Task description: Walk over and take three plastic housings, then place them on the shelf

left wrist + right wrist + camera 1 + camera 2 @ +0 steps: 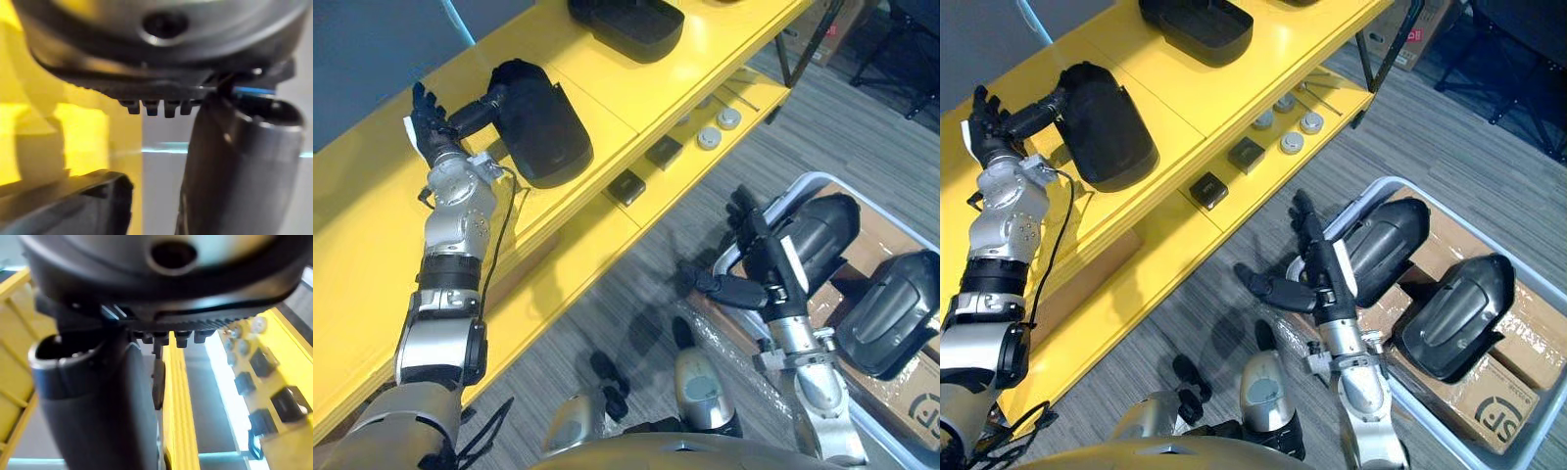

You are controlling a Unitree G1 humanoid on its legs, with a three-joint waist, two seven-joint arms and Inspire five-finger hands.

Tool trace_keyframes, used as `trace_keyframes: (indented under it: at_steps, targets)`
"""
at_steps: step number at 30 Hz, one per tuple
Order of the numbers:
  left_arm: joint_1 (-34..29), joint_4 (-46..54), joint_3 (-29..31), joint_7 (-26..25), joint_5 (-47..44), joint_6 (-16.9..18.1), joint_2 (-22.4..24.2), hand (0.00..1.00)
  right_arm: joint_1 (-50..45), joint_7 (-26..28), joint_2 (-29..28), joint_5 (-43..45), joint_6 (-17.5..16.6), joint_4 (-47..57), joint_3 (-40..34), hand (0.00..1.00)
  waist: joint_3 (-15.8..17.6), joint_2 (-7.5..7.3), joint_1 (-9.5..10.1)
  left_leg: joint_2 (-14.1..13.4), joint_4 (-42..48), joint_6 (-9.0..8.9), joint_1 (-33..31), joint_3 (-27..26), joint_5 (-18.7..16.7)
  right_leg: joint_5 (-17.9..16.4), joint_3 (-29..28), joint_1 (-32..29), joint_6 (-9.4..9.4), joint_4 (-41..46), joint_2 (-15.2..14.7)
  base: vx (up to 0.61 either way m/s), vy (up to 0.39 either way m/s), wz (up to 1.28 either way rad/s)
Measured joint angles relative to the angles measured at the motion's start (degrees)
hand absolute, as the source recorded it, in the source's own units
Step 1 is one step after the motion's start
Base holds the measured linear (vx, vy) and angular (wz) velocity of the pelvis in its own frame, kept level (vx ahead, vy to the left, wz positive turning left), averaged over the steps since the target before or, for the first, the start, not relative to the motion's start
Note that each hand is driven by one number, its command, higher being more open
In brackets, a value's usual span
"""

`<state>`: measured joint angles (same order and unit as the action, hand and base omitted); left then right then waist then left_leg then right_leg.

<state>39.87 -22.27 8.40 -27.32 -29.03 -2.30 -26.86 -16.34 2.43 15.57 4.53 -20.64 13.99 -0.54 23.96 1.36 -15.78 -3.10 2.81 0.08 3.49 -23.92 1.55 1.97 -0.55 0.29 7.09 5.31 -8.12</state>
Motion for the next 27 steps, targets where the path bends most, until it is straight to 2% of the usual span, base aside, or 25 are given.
trace_keyframes:
  at_steps: [2,3,5,7,8,10,11,15,22,27]
  targets:
    - [-2.5,3.3,1.5,2.2,0.4,2.5,0.0,1.0,2.3,-0.8,2.6,-2.0,0.0,0.0,-2.6,1.0,-0.8,0.41,0.57,0.0,0.0,-0.01,0.0,1.1,0.0,0.0,1.1,0.8,-0.03,-0.5,-0.1,0.01,0.0,0.23]
    - [-4.7,5.1,2.4,3.8,0.4,4.0,0.0,1.0,3.9,-1.1,4.4,-2.3,-0.1,-0.1,-4.2,1.0,-1.7,0.98,1.42,0.0,0.0,-0.02,0.0,1.4,0.0,-0.1,1.4,1.0,-0.15,-0.6,-0.1,0.02,-0.003,0.23]
    - [-9.7,8.6,3.6,6.0,0.4,5.5,0.2,1.0,6.5,-1.3,6.5,-2.5,0.0,-0.7,-5.8,1.0,-2.9,1.82,1.78,0.1,0.0,-0.03,0.1,2.8,0.1,-0.2,2.8,2.0,-0.25,-0.8,-0.3,0.03,-0.005,0.31]
    - [-16.2,13.7,4.5,8.7,0.4,7.4,1.7,1.0,8.8,-1.7,7.8,-2.6,0.0,-2.2,-6.9,1.0,-4.5,2.51,3.15,0.2,0.0,-0.08,0.1,3.8,0.1,-0.3,4.0,2.9,-0.3,-1.3,-0.3,0.02,-0.007,0.31]
    - [-22.2,19.1,4.6,10.6,0.4,8.9,4.2,1.0,10.7,-2.0,8.8,-2.7,0.0,-4.8,-7.5,1.0,-5.5,2.76,4.39,0.4,0.1,-0.12,0.1,5.0,0.2,-0.4,5.2,3.7,-0.49,-1.6,-0.5,0.02,-0.004,0.35]
    - [-27.7,24.2,4.4,13.0,0.5,10.2,6.6,1.0,12.4,-2.5,9.5,-4.0,0.5,-7.5,-7.9,1.0,-5.8,2.76,5.6,0.6,0.0,-0.14,0.2,6.6,0.3,-0.8,6.8,4.7,-0.55,-1.6,-0.7,0.0,-0.001,0.45]
    - [-32.5,28.4,4.1,14.7,0.5,11.0,8.8,1.0,13.8,-2.7,9.4,-4.2,1.7,-9.5,-7.9,1.0,-6.0,2.76,7.21,0.7,0.0,-0.58,0.1,7.4,0.4,-1.0,7.6,5.0,-0.67,-1.5,-0.8,-0.04,-0.003,0.42]
    - [-41.3,34.5,2.4,19.0,2.9,11.4,10.8,1.0,17.0,-2.8,9.4,-4.5,4.4,-13.9,-7.9,1.0,-6.3,2.65,10.0,1.0,-0.2,-0.65,-0.4,10.1,1.0,-1.9,10.2,5.6,-0.98,-1.5,-1.1,-0.05,-0.01,0.36]
    - [-47.6,40.0,-0.7,30.5,2.9,11.4,11.3,1.0,21.9,-1.4,9.4,-5.4,8.0,-18.9,-7.8,1.0,-7.5,1.93,12.59,1.9,-0.1,-0.47,-1.3,12.8,2.2,-1.4,13.1,6.9,-0.71,-1.6,-1.8,0.0,0.019,0.21]
    - [-49.3,40.7,-1.3,34.4,2.9,11.3,11.6,1.0,25.2,-1.4,9.4,-5.3,10.2,-22.7,-7.7,1.0,-8.3,0.97,12.93,2.2,-0.3,-0.22,-2.0,14.4,2.9,-1.3,14.8,7.0,-0.59,-1.6,-1.9,0.01,0.01,0.17]
